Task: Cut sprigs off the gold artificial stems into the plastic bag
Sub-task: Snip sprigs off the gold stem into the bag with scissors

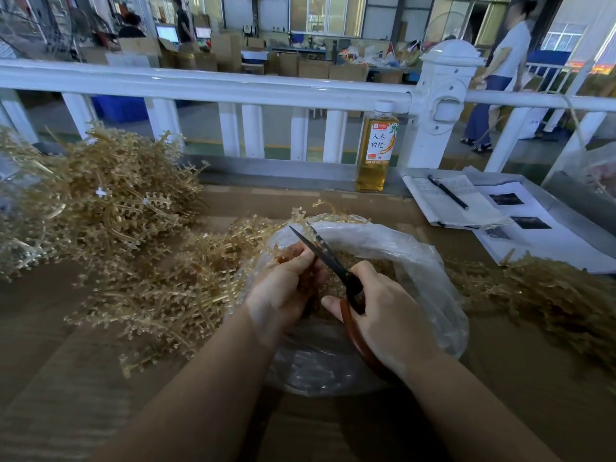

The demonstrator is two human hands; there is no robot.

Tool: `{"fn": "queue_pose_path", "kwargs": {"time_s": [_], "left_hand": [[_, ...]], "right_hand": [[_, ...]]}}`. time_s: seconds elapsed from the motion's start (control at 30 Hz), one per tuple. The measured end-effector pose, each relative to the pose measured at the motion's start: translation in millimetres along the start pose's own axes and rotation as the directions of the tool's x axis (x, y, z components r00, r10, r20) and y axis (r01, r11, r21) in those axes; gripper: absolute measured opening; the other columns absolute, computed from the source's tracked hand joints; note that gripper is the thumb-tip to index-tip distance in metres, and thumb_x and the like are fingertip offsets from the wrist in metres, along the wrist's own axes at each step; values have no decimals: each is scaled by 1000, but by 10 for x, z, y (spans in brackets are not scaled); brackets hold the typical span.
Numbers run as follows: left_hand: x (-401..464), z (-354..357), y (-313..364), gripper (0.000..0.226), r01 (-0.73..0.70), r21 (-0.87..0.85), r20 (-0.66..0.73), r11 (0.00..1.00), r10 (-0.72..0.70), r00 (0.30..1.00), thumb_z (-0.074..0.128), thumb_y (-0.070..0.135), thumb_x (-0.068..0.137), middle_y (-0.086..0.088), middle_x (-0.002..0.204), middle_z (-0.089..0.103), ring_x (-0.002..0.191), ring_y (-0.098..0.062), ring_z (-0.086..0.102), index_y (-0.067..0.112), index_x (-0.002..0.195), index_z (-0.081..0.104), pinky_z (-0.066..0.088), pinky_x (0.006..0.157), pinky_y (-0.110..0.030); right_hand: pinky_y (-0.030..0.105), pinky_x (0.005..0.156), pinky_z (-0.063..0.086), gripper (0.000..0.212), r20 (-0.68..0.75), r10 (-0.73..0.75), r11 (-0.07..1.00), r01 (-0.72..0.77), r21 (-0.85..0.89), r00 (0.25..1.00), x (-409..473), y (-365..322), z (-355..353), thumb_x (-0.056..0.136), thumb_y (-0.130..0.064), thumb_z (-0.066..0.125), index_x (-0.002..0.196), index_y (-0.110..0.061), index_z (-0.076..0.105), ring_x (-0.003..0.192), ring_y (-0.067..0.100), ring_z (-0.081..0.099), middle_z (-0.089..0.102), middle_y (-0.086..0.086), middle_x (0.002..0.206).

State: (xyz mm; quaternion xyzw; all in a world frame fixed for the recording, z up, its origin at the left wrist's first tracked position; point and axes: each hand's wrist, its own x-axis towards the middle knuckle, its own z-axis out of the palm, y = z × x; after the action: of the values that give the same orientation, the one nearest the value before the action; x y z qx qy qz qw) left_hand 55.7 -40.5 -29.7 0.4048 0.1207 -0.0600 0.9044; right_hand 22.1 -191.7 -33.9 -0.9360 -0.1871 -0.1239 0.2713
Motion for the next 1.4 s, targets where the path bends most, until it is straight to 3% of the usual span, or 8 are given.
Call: {"fn": "queue_pose_path", "kwargs": {"time_s": [0.13,0.4,0.57,0.8,1.03,1.17,1.3,1.4], "left_hand": [[-2,-22,5,21,2,22,79,1000,-3,997,47,6,95,-3,71,56,60,-11,55,12,79,57,45,68,-25],[31,-27,9,15,36,19,77,999,-37,996,50,10,94,1,61,55,55,-8,54,13,81,57,49,61,-21],[3,-15,8,18,27,17,81,999,-29,996,51,9,94,0,63,56,58,-9,55,13,78,57,47,69,-24],[-41,34,41,10,3,-41,27,999,-2,1000,56,17,90,5,61,61,55,-6,58,12,82,62,47,72,-26],[-24,24,23,15,18,5,38,1000,-19,999,55,4,90,2,60,59,53,-8,59,11,78,57,47,73,-25],[-35,21,18,31,12,36,55,999,-14,998,56,0,86,-1,61,60,55,-10,59,13,58,63,49,72,-26],[-41,23,33,17,31,27,42,999,-32,999,56,0,84,0,59,60,52,-9,60,9,70,59,49,72,-26],[-42,34,29,16,40,29,11,999,-41,999,54,-1,86,0,58,62,52,-10,61,8,74,59,50,69,-25]], "right_hand": [[13,58,30,34,-7,4,999,-4,32,1000,33,-31,5,84,-62,52,89,-32,39,73,7,48,50,-10,76],[8,52,27,35,-16,-8,1000,8,8,1000,51,-54,-12,87,-61,50,95,-29,40,63,8,48,50,-12,68],[11,49,33,39,-27,-10,1000,10,2,1000,53,-59,-33,87,-60,51,99,-24,48,58,5,48,51,-13,66],[27,61,50,39,-27,7,1000,-6,15,1000,20,-26,-27,85,-63,45,94,-25,44,63,9,58,56,-9,67],[13,51,32,39,-52,-11,1000,11,8,999,3,-46,-31,83,-66,41,90,-28,41,58,0,49,49,-11,63],[12,51,32,37,-52,2,1000,0,21,999,32,-59,-43,86,-61,49,93,-25,44,61,4,51,54,-9,68],[10,51,34,37,-38,10,999,-8,41,999,29,-67,-69,88,-58,53,99,-23,48,60,5,51,53,-12,67],[7,49,35,38,-34,10,999,-9,36,999,28,-68,-75,88,-58,51,102,-24,49,55,-4,48,50,-15,63]]}}
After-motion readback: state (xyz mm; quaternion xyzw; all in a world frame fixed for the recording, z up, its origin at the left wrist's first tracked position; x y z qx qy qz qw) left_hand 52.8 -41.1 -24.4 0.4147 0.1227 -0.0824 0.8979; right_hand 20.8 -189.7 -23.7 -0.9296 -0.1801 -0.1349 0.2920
